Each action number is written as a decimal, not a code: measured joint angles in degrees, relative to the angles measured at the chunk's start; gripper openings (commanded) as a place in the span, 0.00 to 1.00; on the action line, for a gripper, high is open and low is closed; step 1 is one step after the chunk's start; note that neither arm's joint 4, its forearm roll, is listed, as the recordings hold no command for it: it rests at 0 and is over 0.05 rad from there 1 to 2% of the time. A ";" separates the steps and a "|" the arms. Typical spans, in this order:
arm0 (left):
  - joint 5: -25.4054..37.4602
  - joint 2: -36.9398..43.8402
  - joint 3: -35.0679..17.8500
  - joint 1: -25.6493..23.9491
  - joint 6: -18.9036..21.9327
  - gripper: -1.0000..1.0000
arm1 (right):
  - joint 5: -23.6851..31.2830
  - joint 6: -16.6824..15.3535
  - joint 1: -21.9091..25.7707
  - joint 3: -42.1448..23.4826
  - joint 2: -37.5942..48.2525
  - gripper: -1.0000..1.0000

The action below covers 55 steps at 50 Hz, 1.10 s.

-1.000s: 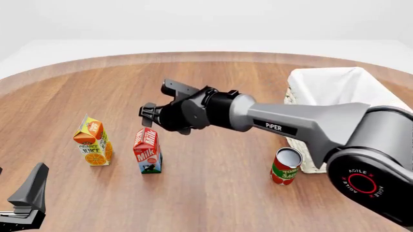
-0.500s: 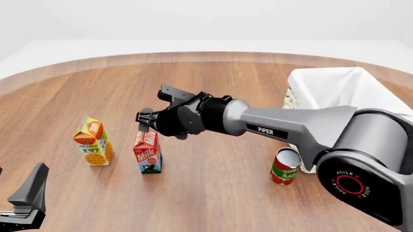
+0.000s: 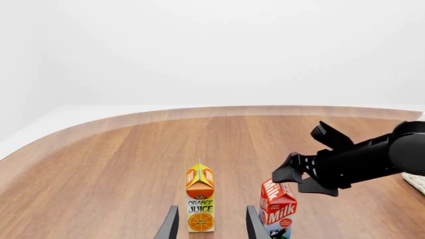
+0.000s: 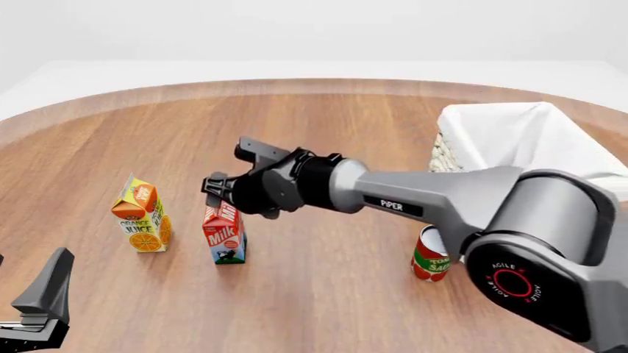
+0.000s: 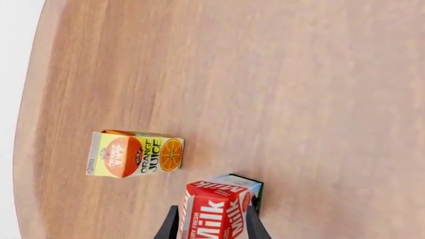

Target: Pick the milk and place it in the basket.

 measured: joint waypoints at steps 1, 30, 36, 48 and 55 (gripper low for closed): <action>0.00 0.00 0.00 0.00 0.00 1.00 | -0.01 0.03 0.02 -0.06 0.08 1.00; 0.00 0.00 0.00 0.00 0.00 1.00 | -0.75 1.27 0.59 -1.11 2.38 1.00; 0.00 0.00 0.00 0.00 0.00 1.00 | -0.92 1.38 0.56 -1.38 2.71 1.00; 0.00 0.00 0.00 0.00 0.00 1.00 | -1.43 1.04 0.06 -2.13 2.82 0.00; 0.00 0.00 0.00 0.00 0.00 1.00 | -1.98 1.25 0.03 -1.72 2.66 0.00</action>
